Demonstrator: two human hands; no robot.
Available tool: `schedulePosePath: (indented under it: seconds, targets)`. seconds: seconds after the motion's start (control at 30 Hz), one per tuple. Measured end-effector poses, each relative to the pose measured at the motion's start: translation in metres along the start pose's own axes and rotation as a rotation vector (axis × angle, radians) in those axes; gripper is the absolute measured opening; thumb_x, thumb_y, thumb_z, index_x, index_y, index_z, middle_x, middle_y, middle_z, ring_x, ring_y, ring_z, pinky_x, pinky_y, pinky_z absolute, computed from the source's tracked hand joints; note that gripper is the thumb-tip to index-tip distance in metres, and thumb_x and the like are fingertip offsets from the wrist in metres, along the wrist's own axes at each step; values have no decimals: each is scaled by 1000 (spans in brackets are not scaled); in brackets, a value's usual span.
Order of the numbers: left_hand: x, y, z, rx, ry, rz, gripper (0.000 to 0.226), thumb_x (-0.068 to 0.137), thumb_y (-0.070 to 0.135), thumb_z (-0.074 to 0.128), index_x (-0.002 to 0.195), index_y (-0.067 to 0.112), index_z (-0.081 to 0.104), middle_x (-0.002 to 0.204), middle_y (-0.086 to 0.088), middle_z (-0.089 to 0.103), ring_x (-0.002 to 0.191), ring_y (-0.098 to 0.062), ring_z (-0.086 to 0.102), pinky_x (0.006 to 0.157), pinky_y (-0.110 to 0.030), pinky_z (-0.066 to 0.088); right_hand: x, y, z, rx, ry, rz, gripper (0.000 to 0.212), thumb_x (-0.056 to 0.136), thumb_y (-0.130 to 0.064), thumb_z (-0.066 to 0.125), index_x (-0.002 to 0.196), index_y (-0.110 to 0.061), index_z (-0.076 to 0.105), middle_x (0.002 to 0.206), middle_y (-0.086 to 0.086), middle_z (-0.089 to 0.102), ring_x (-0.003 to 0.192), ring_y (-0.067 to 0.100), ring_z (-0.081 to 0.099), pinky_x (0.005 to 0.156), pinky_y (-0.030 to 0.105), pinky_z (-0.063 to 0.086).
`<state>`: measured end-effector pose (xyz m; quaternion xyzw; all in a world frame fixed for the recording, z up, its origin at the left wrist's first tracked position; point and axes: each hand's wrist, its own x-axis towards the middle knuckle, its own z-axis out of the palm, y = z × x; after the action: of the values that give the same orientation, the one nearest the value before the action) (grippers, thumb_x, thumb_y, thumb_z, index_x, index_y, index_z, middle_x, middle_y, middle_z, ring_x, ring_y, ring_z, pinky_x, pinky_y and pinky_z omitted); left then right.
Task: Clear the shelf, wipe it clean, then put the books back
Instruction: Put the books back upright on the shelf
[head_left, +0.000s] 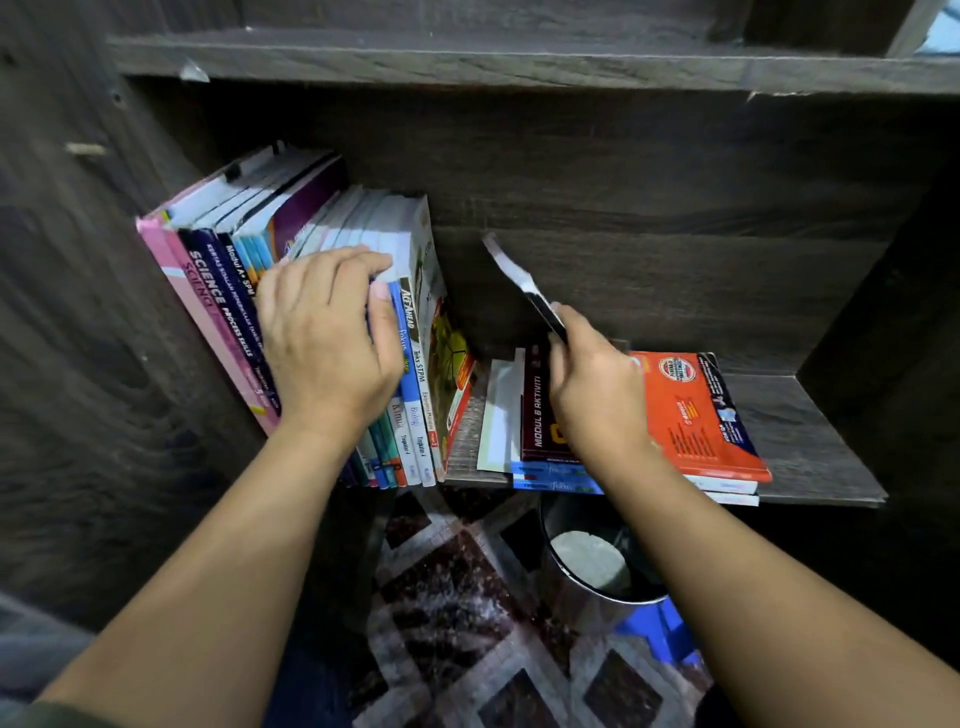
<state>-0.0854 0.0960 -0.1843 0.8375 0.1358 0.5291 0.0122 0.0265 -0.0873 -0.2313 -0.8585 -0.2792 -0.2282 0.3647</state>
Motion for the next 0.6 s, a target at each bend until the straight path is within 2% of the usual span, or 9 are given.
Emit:
schedulePosePath:
  seconds: [0.13, 0.2, 0.23, 0.33, 0.4, 0.43, 0.5, 0.53, 0.6]
  targets:
    - [1, -4, -1, -13, 11, 32, 26, 94, 19, 46, 109, 14, 67, 110, -1, 66, 103, -20, 54, 98, -35, 30, 2, -50, 18, 419, 178, 30, 36, 95, -16, 51, 130, -15, 60, 114, 6, 70, 99, 21, 65, 87, 25, 47]
    - [0, -8, -2, -19, -10, 63, 27, 93, 17, 48, 112, 13, 66, 113, -2, 65, 106, -20, 54, 100, -36, 29, 0, -66, 33, 524, 223, 104, 33, 96, -16, 53, 128, -15, 61, 112, 4, 71, 96, 14, 62, 83, 15, 43]
    - [-1, -9, -3, -20, -22, 78, 28, 93, 16, 48, 114, 12, 65, 115, -3, 65, 108, -21, 54, 102, -37, 29, -2, -69, 43, 552, 190, 155, 32, 97, -18, 54, 127, -16, 62, 111, 3, 71, 96, 13, 62, 83, 15, 44]
    - [-3, -14, -4, -15, -41, 116, 30, 93, 16, 48, 118, 10, 64, 118, -6, 64, 110, -23, 53, 103, -41, 30, -9, -68, 73, 689, -161, 180, 37, 100, -24, 48, 136, -18, 55, 126, 0, 65, 116, 9, 58, 101, 25, 43]
    - [-3, -17, -4, -12, -47, 129, 31, 93, 17, 47, 119, 9, 63, 118, -7, 64, 110, -24, 54, 103, -41, 31, -11, -59, 79, 759, -358, 120, 43, 104, -25, 42, 146, -24, 43, 144, -4, 50, 132, 3, 43, 110, 18, 32]
    - [-3, -17, -4, -9, -48, 127, 32, 94, 18, 46, 119, 9, 63, 118, -7, 64, 110, -25, 54, 103, -41, 30, -10, -54, 76, 762, -431, 93, 44, 105, -24, 39, 149, -30, 37, 150, -6, 42, 136, 1, 37, 110, 12, 26]
    - [-3, -16, -3, -2, -38, 106, 32, 95, 22, 45, 117, 10, 64, 117, -6, 64, 110, -24, 55, 104, -40, 29, -6, -41, 64, 683, -564, 52, 47, 105, -25, 38, 147, -43, 28, 151, -12, 35, 136, -2, 31, 103, 2, 22]
    - [-3, -14, -2, 3, -33, 91, 33, 96, 27, 44, 116, 10, 64, 116, -5, 64, 109, -24, 55, 104, -40, 29, -7, -34, 57, 604, -618, 30, 48, 105, -26, 38, 146, -48, 27, 151, -14, 35, 136, -2, 31, 102, 2, 22]
    - [-3, -10, 1, 33, -36, 67, 38, 96, 39, 45, 115, 12, 64, 114, -5, 64, 108, -25, 54, 105, -41, 29, -12, -15, 45, 363, -668, -45, 47, 103, -26, 41, 145, -48, 33, 150, -12, 40, 136, 4, 36, 108, 14, 29]
